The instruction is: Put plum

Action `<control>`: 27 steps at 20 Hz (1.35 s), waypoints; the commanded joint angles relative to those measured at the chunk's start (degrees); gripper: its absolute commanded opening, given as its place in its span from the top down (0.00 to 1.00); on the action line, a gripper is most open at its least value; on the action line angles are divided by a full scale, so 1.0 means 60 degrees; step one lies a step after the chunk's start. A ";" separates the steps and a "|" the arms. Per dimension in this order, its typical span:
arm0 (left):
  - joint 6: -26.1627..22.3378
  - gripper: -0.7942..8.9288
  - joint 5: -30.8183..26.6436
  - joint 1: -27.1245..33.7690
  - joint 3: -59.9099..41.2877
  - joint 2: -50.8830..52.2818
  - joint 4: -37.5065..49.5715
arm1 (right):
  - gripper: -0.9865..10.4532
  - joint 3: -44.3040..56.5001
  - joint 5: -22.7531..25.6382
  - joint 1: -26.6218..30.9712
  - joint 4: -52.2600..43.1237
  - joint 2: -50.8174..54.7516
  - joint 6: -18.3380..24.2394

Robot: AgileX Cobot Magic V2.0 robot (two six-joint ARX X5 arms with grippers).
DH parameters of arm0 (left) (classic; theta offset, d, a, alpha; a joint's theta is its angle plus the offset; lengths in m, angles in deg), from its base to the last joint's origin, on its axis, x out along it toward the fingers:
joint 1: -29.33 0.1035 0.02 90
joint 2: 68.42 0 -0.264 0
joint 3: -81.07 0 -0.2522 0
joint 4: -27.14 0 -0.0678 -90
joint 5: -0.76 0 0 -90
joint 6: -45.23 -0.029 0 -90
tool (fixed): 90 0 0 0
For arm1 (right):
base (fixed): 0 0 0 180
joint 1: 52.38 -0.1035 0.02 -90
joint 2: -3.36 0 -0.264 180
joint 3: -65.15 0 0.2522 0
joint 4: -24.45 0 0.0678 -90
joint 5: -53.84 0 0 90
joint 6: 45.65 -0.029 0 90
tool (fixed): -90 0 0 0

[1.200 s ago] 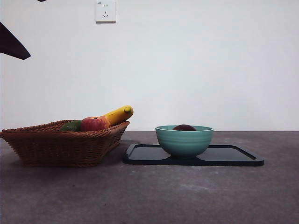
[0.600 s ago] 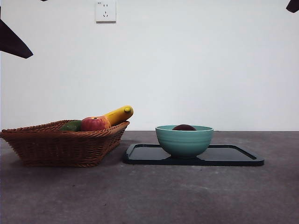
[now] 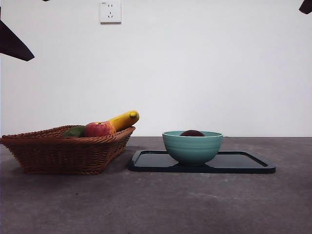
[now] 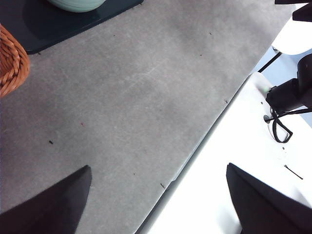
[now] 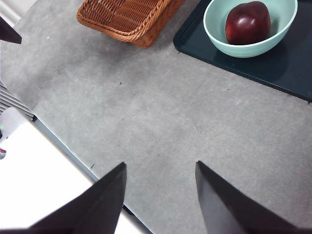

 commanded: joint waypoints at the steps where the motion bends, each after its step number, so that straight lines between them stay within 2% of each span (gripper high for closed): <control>1: -0.0011 0.47 0.0055 -0.0051 0.0091 -0.0040 0.0102 | 0.72 -0.0036 -0.0033 -0.0055 -0.0095 -0.0036 -0.0076; 8: 0.0036 0.47 0.0055 -0.0062 0.0095 -0.0040 0.0255 | 0.72 -0.0036 -0.0033 -0.0051 -0.0095 -0.0036 -0.0076; 11: 0.0495 0.47 0.0011 -0.0251 0.0222 -0.0087 0.1169 | 0.72 -0.0036 -0.0029 -0.0051 -0.0095 -0.0036 -0.0076; 14: 0.0776 0.47 -0.0703 -0.0470 0.0852 -0.0514 0.2000 | 0.72 -0.0036 -0.0029 -0.0051 -0.0095 -0.0036 -0.0117; 20: 0.0525 0.47 -0.1610 -0.0801 0.3330 -0.2940 0.2575 | 0.72 -0.0036 -0.0029 -0.0051 -0.0131 -0.0036 -0.0109; 27: 0.0157 0.47 -0.1617 -0.1078 0.5985 -0.6437 0.3373 | 0.72 -0.0036 -0.0033 -0.0051 -0.0127 -0.0036 -0.0109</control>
